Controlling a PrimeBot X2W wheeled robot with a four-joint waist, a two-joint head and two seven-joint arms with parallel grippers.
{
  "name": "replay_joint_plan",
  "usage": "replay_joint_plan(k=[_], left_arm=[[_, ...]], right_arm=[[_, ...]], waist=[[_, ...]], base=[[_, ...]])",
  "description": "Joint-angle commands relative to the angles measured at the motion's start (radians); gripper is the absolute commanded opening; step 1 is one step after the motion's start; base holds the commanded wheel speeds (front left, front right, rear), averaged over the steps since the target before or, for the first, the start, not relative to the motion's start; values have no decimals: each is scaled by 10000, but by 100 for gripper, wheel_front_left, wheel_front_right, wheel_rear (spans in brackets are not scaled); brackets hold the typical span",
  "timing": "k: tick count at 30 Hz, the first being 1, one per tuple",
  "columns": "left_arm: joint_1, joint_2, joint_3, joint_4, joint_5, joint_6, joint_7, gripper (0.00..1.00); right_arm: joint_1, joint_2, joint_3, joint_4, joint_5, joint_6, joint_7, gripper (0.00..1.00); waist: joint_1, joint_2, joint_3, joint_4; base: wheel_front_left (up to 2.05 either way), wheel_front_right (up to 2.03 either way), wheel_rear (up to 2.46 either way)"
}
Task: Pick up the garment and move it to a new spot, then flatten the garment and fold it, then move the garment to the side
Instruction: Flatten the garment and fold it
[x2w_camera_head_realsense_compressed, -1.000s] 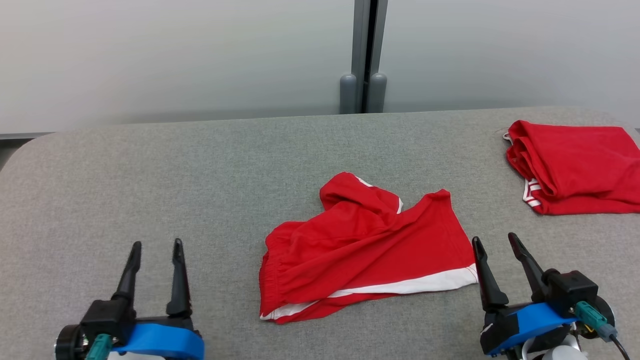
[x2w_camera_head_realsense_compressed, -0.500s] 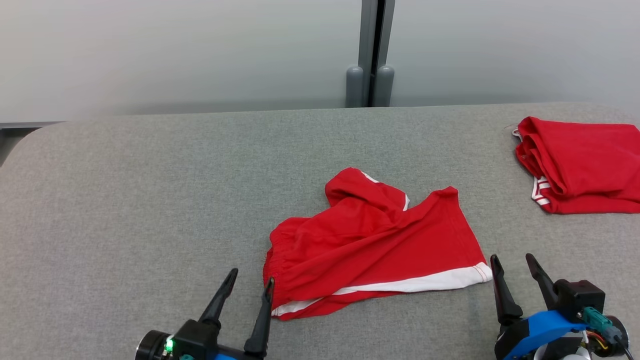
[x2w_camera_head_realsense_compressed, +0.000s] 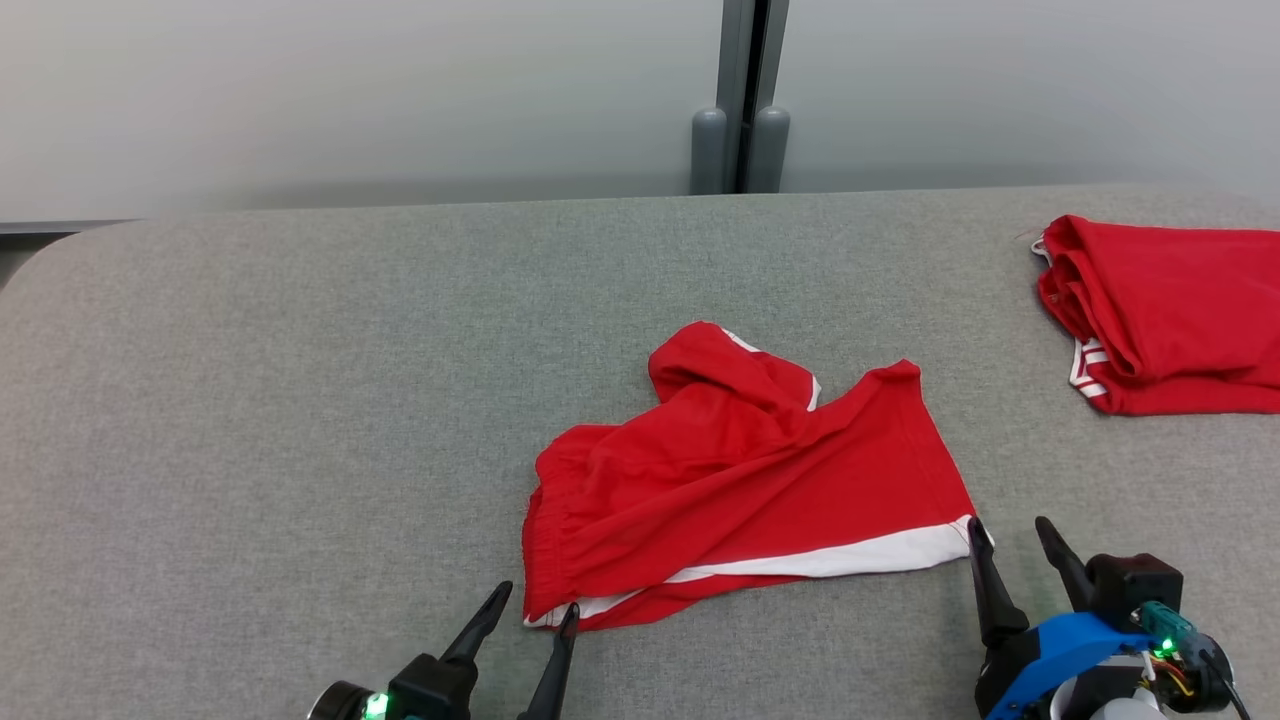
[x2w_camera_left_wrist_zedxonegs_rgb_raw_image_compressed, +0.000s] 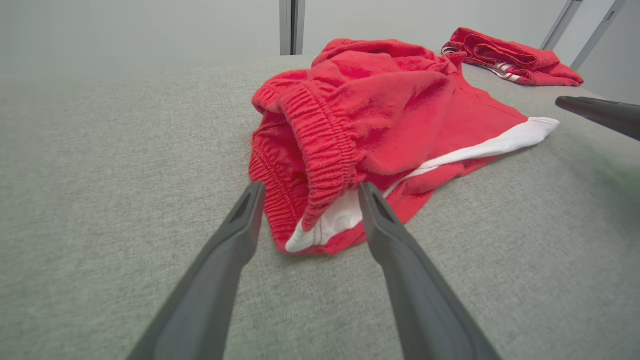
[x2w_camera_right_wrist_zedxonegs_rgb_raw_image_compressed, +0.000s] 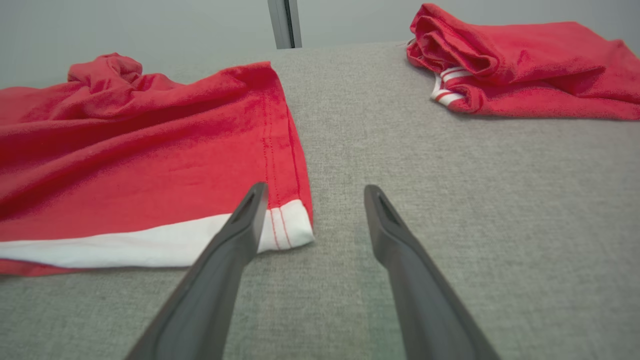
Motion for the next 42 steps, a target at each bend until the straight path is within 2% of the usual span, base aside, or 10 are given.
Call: replay_joint_plan(k=[1,17,18,19,20,21,25,29,36,42], left_arm=[[-255,33,-55,128,-13,-17,-25,100],[-1354,-11,-817,1384,-441,-17,-25,100],[-1419,-23,-853,1426,-490,-17,-25,85],[-1474,-36,-936,1465,-544,-17,-25,66],[-1509,-33,-1048,1534,-589,-17,-25,29],[-1567,-30,-1100,1567,-649,-17,-25,0],[-1573,18,-1425,1527,-859,-18,-25,0],[-1407,165,-1870,1042,-1113,-18,-25,0],[-1364,694,-2387,-677,-1626,-18,-25,0],[-2077,1248,-2386,-2047,-2011,-18,-23,0]], right_arm=[[-194,26,42,158,82,2,-51,100],[-881,208,411,1611,501,2,-67,100],[-911,220,468,1673,581,4,-48,36],[-965,224,508,1711,664,4,-45,15],[-992,227,576,1754,716,4,-45,0],[-1010,231,642,1796,785,4,-45,0],[-1054,213,923,1776,977,4,-49,0],[-794,211,1128,1244,1105,4,-60,0],[-398,-78,1523,-235,1402,4,-60,0],[-891,-397,1896,-1442,1652,4,-61,0]], waist=[[-1,0,64,2],[-1,0,409,57],[-1,0,422,61],[-1,0,430,67],[-1,0,432,66],[-1,0,428,60],[-1,0,316,6],[-1,0,123,-29],[-1,0,-190,-131],[-1,0,-267,-280]], base=[[0,0,0],[0,0,0],[0,0,0],[0,0,0],[0,0,0],[0,0,0],[0,0,0],[0,0,0],[0,0,0],[0,0,0]])
